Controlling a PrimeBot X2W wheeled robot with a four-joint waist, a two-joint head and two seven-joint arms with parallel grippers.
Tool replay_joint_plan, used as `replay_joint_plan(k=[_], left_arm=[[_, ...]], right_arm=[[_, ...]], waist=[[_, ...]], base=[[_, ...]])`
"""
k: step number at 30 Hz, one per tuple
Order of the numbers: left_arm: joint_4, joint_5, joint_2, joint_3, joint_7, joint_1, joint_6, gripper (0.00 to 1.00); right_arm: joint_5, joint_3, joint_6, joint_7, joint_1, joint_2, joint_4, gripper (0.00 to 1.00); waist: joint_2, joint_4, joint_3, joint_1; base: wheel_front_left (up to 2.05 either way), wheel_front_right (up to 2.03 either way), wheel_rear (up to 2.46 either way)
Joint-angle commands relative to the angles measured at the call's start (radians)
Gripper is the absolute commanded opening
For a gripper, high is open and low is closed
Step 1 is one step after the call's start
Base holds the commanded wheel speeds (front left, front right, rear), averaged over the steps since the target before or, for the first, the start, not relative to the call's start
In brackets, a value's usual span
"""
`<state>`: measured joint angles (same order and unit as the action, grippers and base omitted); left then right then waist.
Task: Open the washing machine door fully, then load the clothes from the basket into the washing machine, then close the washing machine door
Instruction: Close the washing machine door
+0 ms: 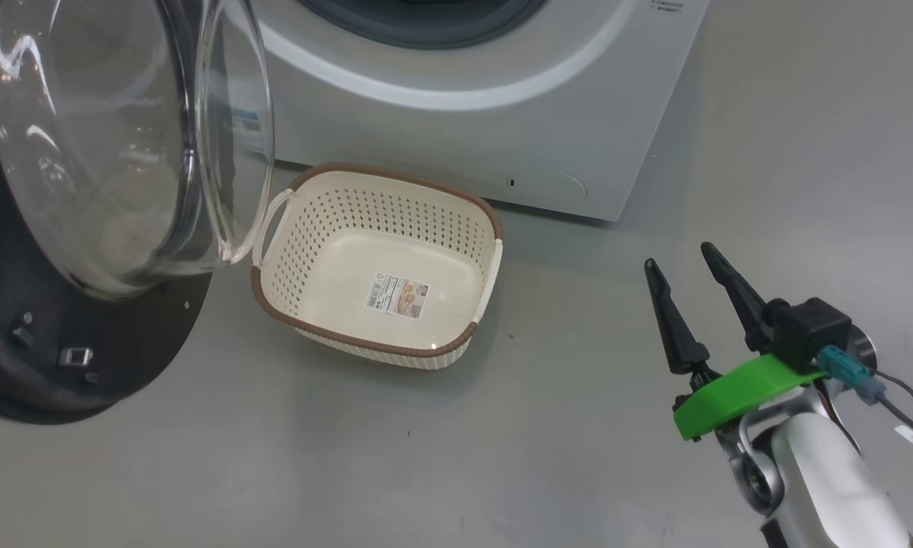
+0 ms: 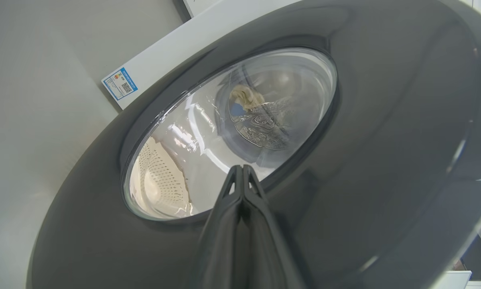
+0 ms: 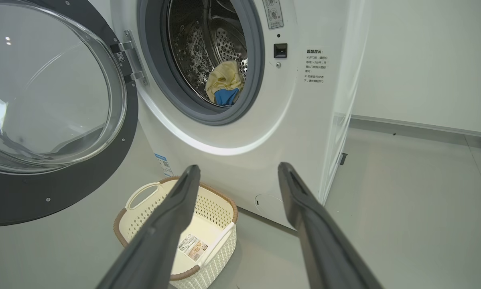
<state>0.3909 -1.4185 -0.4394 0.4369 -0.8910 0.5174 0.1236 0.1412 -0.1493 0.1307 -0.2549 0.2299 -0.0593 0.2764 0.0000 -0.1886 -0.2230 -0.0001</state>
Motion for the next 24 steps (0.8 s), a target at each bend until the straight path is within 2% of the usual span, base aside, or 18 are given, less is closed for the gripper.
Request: replay_joint_plan(k=[1,10,24], left_arm=[[-0.053,-0.010,-0.039,0.017,-0.017,-0.001,0.007,0.00],[-0.128,-0.027,0.028,0.002,-0.026,-0.066,0.007,0.00],[-0.231,-0.051,0.169,-0.064,-0.025,-0.118,0.001,0.00]], right_arm=[[0.006,-0.016,0.000,-0.007,0.004,0.008,-0.028,1.00],[0.016,-0.019,0.000,-0.007,-0.001,0.009,-0.029,1.00],[0.034,-0.014,0.000,-0.007,-0.013,0.009,-0.046,1.00]], waist=[[0.0000,0.007,0.005,0.0001],[0.0000,0.053,0.033,0.0001],[0.0000,0.162,0.062,0.0001]], base=[[0.00,0.00,0.00],[0.00,0.00,0.00],[0.00,0.00,0.00]])
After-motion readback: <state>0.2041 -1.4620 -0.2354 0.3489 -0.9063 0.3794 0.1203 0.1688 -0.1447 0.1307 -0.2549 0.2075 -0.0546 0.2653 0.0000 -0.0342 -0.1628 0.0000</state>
